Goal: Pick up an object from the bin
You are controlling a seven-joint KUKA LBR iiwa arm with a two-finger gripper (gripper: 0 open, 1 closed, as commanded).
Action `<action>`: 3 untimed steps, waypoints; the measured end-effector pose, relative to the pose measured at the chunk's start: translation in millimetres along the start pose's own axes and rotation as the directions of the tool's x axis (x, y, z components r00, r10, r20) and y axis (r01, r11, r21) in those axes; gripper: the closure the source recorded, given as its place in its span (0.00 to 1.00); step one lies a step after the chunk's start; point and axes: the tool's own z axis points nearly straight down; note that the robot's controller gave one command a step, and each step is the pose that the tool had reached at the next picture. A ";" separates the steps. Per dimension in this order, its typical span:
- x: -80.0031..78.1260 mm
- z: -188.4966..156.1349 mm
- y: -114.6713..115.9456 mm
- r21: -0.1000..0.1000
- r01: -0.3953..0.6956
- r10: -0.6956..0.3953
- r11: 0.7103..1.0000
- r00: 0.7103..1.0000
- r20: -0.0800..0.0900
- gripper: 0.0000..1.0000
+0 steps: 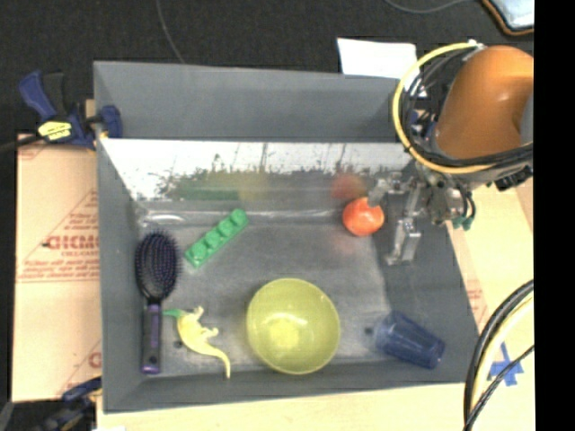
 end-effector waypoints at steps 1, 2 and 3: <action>0.0 0.0 0.0 0.000 0.000 0.000 1.000 1.000 0.000 0.00; 33.0 24.8 36.3 -0.001 0.000 0.000 1.000 1.000 0.001 0.00; 40.8 63.6 30.8 0.001 -0.042 0.042 0.999 0.999 0.008 0.00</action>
Offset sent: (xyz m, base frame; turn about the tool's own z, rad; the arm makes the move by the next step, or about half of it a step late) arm -0.0333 0.0353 -0.0246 0.0032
